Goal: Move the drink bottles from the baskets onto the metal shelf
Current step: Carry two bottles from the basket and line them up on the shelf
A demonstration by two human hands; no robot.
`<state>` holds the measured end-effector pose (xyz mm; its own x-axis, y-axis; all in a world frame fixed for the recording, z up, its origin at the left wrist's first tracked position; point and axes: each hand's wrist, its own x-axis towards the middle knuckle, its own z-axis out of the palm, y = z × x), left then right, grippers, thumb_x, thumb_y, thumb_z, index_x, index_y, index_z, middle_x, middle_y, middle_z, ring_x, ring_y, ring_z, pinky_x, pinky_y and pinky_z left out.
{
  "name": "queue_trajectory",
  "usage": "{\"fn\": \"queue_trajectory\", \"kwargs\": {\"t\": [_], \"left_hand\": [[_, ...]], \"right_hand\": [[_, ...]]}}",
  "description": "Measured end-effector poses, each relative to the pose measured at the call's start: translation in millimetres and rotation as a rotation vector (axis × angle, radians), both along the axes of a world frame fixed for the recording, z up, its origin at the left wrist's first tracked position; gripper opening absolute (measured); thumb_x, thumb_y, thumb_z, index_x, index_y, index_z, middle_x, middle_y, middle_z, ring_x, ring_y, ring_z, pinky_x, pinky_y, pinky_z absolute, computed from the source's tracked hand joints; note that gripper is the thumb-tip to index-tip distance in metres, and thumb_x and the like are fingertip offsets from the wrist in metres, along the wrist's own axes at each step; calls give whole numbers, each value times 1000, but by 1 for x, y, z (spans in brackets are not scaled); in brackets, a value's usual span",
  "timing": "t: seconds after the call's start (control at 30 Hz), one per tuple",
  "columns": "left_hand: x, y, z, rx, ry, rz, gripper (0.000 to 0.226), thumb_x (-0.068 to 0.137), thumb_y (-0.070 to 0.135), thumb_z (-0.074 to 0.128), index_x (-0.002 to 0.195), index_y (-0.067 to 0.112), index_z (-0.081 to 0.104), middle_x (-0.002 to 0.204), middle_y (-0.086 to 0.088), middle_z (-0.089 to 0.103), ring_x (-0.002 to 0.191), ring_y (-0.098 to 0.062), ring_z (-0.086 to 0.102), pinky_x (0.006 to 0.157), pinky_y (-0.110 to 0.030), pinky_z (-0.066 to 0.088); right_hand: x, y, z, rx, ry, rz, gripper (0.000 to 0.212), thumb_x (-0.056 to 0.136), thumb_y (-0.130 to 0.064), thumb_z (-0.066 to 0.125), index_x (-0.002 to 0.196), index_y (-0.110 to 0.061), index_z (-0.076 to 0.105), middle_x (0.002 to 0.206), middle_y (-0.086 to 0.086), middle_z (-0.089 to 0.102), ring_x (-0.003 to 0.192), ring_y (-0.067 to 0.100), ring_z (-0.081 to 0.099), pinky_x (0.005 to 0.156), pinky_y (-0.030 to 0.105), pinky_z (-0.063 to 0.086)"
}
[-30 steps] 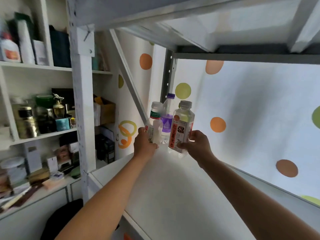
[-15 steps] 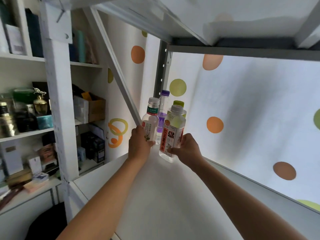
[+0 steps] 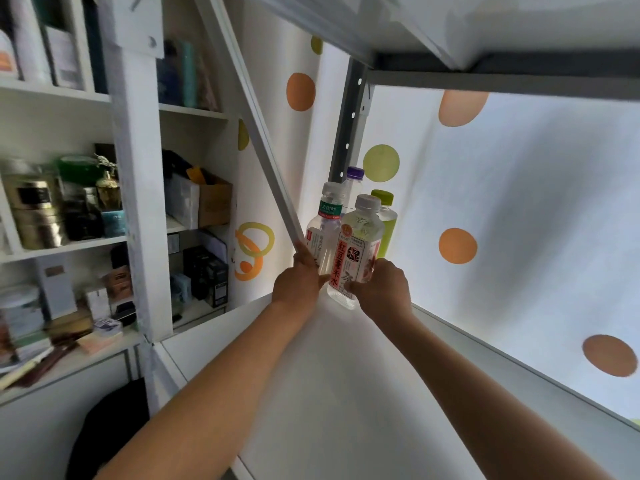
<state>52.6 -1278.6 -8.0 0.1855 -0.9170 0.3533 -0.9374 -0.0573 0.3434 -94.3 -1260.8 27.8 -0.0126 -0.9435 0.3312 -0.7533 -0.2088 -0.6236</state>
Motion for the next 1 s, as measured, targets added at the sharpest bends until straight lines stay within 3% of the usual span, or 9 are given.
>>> {"fn": "queue_trajectory", "kwargs": {"t": [0.1,0.23,0.43,0.53,0.7,0.87,1.0], "left_hand": [[4,-1,-4,80,-3,-24,93,97,47,45,148,-1,-16,141,-11,48,112,-28,61,84,-39,53],[6,10,-11,149,-73,-10,77,101,43,37,150,-4,0,140,-16,47,121,-31,53,95,-42,48],[12,69,-9,149,-276,-75,62,99,41,36,149,8,19,147,-12,37,133,-31,37,111,-50,27],[29,116,-11,153,-252,-169,45,101,41,33,131,10,46,138,-11,46,125,-28,43,106,-40,33],[71,211,-13,110,-176,-228,34,101,36,34,107,12,57,116,-9,57,110,-27,53,90,-37,42],[146,315,-34,89,-249,-134,36,100,33,38,130,15,49,133,-7,52,122,-26,48,92,-40,44],[217,405,-45,69,-246,54,44,98,32,41,138,12,44,139,-8,48,127,-26,44,99,-40,41]], "right_hand": [[0,1,-3,-5,7,-2,44,81,-29,78,120,-13,64,117,5,71,101,26,68,83,37,57],[-3,12,-5,50,77,6,40,90,-33,69,122,-10,64,119,7,70,100,27,67,76,31,53],[7,55,-11,130,377,21,38,92,-27,57,125,-11,55,121,10,64,107,29,62,78,31,49],[28,89,-14,173,482,89,28,95,-30,51,115,-11,58,116,9,64,104,27,62,76,29,46],[93,159,-26,163,590,233,32,100,-28,38,116,-11,59,120,14,63,111,32,58,92,38,46],[148,229,-29,117,588,337,28,92,-22,46,114,-14,59,118,12,63,110,32,58,93,38,47],[206,285,-36,70,609,470,38,92,-20,43,129,-17,54,129,11,57,118,33,54,97,44,47]]}}
